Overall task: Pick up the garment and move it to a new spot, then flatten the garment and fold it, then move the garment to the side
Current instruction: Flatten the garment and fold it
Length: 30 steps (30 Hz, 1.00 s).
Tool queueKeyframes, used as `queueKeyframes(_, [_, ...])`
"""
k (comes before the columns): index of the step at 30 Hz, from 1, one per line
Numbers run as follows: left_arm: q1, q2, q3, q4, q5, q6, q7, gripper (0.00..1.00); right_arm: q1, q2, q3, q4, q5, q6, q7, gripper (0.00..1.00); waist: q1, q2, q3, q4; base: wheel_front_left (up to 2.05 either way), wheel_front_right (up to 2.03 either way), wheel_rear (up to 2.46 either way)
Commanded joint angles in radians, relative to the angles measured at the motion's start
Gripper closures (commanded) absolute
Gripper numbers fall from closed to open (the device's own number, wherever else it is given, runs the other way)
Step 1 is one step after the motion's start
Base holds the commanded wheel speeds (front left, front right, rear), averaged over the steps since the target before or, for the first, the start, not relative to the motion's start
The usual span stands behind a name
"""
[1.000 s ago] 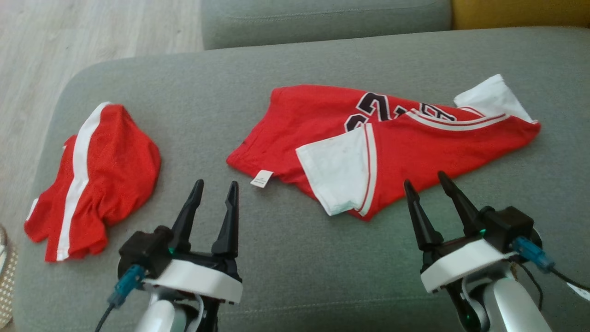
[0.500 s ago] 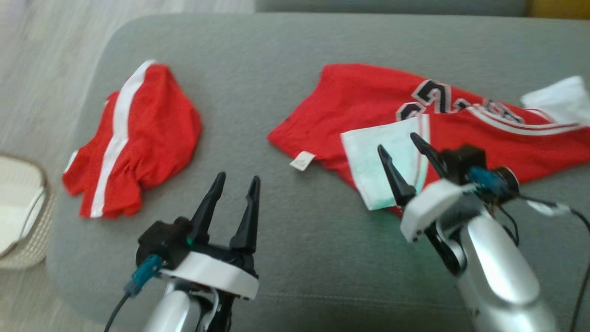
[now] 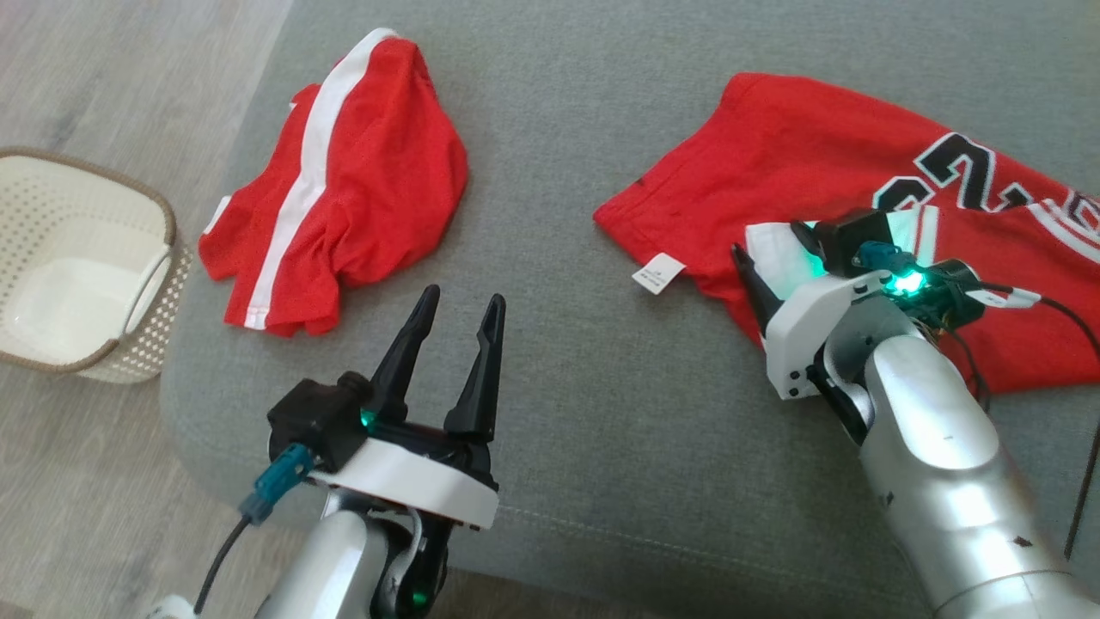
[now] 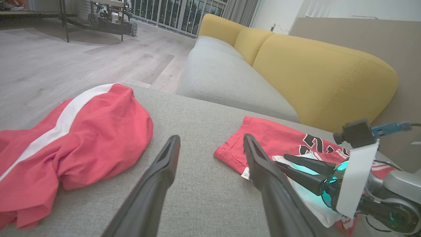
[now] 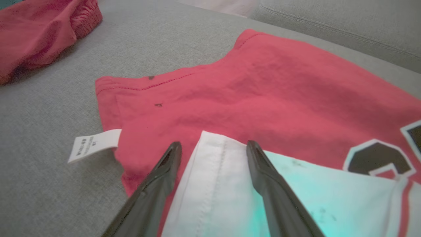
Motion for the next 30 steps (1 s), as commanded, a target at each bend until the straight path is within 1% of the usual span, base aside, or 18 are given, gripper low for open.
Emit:
queueKeyframes(1, [-0.040,0.001,0.027,-0.038,-0.006,0.004,-0.012,0.00,-0.037,0.012,0.010,-0.015,-0.011,0.000,-0.016,0.00,-0.0001,0.0000,0.006,0.008,0.00,0.00,0.00])
queueKeyframes(8, [-0.039,0.001,0.034,-0.035,-0.006,0.006,-0.012,0.00,-0.063,0.012,0.005,0.053,-0.015,0.000,-0.046,0.00,-0.0001,0.0000,0.005,0.002,0.00,0.00,0.00])
queueKeyframes(9, [-0.039,0.001,0.033,-0.034,-0.006,0.006,-0.012,0.00,-0.066,0.012,0.006,0.059,-0.012,0.000,-0.050,0.09,-0.0001,0.0000,0.004,-0.001,0.00,0.00,0.00])
queueKeyframes(10, [-0.040,0.001,0.032,-0.033,-0.006,0.006,-0.012,0.00,-0.068,0.012,0.008,0.065,-0.011,0.000,-0.054,0.14,-0.0001,0.0000,0.004,-0.004,0.00,0.00,0.00])
queueKeyframes(11, [-0.041,0.001,0.031,-0.032,-0.006,0.005,-0.012,0.00,-0.069,0.012,0.008,0.069,-0.008,0.000,-0.057,0.13,-0.0001,0.0000,0.003,-0.007,0.00,0.00,0.00])
queueKeyframes(12, [-0.041,0.001,0.030,-0.032,-0.006,0.005,-0.012,0.00,-0.071,0.012,0.010,0.072,-0.002,0.000,-0.060,0.19,-0.0001,0.0000,0.002,-0.011,0.00,0.00,0.00])
queueKeyframes(13, [-0.042,0.001,0.029,-0.032,-0.006,0.006,-0.012,0.00,-0.071,0.012,0.012,0.074,0.006,0.000,-0.064,0.51,-0.0001,0.0000,0.001,-0.015,0.00,0.00,0.00])
queueKeyframes(14, [-0.042,0.001,0.030,-0.033,-0.005,0.006,-0.012,0.00,-0.073,0.012,0.014,0.076,0.013,0.000,-0.067,0.77,-0.0001,0.0000,0.000,-0.019,0.00,0.00,0.00])
queueKeyframes(15, [-0.043,0.001,0.030,-0.033,-0.005,0.006,-0.012,0.00,-0.074,0.012,0.017,0.077,0.018,0.000,-0.070,1.00,-0.0001,0.0000,0.000,-0.024,0.00,0.00,0.00])
queueKeyframes(20, [-0.044,0.001,0.036,-0.031,0.002,0.006,-0.012,0.00,-0.078,0.012,0.022,0.073,0.040,0.000,-0.095,1.00,-0.0001,0.0000,-0.004,-0.047,0.00,0.00,0.00])
queueKeyframes(23, [-0.040,0.001,0.046,-0.029,0.007,0.006,-0.012,0.00,-0.071,0.012,0.028,0.044,0.075,0.000,-0.127,1.00,-0.0001,0.0000,-0.016,-0.069,0.00,0.00,0.00])
queueKeyframes(27, [-0.023,0.001,0.065,-0.024,0.015,0.005,-0.012,0.00,-0.034,0.012,0.030,-0.052,0.143,0.000,-0.171,1.00,-0.0001,0.0000,-0.047,-0.121,0.00,0.00,0.00])
queueKeyframes(30, [-0.009,0.001,0.079,-0.020,0.022,0.004,-0.012,0.00,0.028,0.012,-0.014,-0.161,0.171,0.000,-0.183,1.00,-0.0001,0.0000,-0.079,-0.174,0.00,0.00,0.00])
